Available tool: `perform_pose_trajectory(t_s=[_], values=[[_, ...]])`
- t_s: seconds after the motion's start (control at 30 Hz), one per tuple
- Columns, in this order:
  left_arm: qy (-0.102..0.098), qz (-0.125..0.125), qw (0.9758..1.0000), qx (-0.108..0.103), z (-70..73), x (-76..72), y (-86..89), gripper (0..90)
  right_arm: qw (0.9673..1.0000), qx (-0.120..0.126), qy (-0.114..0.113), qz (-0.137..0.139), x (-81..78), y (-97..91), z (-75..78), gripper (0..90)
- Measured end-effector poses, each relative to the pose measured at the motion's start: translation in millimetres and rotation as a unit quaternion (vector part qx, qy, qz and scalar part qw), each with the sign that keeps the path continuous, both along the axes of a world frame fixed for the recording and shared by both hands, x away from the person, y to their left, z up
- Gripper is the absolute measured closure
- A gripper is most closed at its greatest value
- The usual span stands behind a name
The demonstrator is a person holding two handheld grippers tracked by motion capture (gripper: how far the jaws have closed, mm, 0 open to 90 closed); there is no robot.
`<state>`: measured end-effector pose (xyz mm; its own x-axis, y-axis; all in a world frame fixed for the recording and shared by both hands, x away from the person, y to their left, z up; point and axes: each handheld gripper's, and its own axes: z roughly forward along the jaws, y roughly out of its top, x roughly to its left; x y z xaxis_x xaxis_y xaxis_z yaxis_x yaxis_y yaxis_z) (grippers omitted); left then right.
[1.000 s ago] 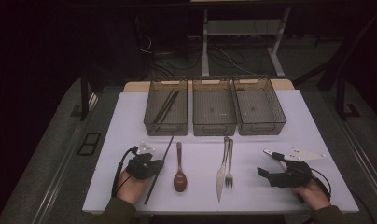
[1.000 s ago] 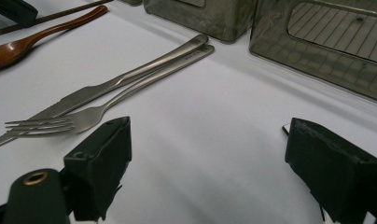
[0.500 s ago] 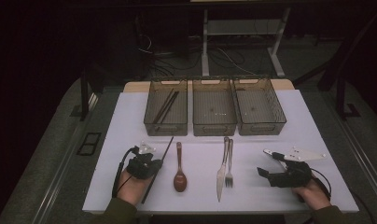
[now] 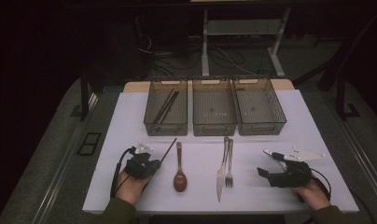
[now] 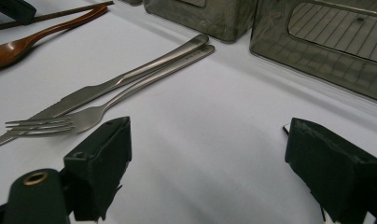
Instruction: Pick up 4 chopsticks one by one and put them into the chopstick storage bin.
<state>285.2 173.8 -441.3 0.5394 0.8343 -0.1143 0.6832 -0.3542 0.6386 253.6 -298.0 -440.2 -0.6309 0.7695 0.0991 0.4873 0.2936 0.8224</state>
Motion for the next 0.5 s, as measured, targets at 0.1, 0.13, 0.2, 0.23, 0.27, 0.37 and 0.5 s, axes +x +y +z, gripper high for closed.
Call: perform_pose_trajectory(t_s=[0.1,0.13,0.2,0.23,0.27,0.37,0.5], values=[[0.002,0.004,1.0000,0.002,0.5,-0.3,-0.5,84.1,1.0000,-0.001,0.000,0.000,0.1,0.4,0.0,14.2],[0.002,0.007,1.0000,0.002,0.6,-0.6,-1.3,84.2,1.0000,-0.001,0.000,0.000,0.1,0.5,0.0,14.2],[0.003,0.010,0.9999,0.001,1.0,-0.6,-1.1,84.4,1.0000,-0.001,0.000,0.000,0.1,0.4,0.1,14.2],[0.003,0.011,0.9999,0.000,1.1,-0.4,-1.0,84.4,1.0000,-0.001,0.000,0.000,0.1,0.2,0.3,14.2],[0.004,0.010,0.9999,0.000,1.3,-0.3,-1.0,84.4,1.0000,0.000,0.001,0.000,-0.1,0.1,0.4,14.2],[0.002,0.008,0.9999,0.007,2.8,-0.3,0.0,84.4,1.0000,0.000,0.001,0.000,0.0,-0.2,0.4,14.2],[-0.004,0.001,1.0000,0.006,6.6,-0.8,2.3,84.4,1.0000,0.000,0.001,0.001,0.0,-0.3,0.4,14.2]])
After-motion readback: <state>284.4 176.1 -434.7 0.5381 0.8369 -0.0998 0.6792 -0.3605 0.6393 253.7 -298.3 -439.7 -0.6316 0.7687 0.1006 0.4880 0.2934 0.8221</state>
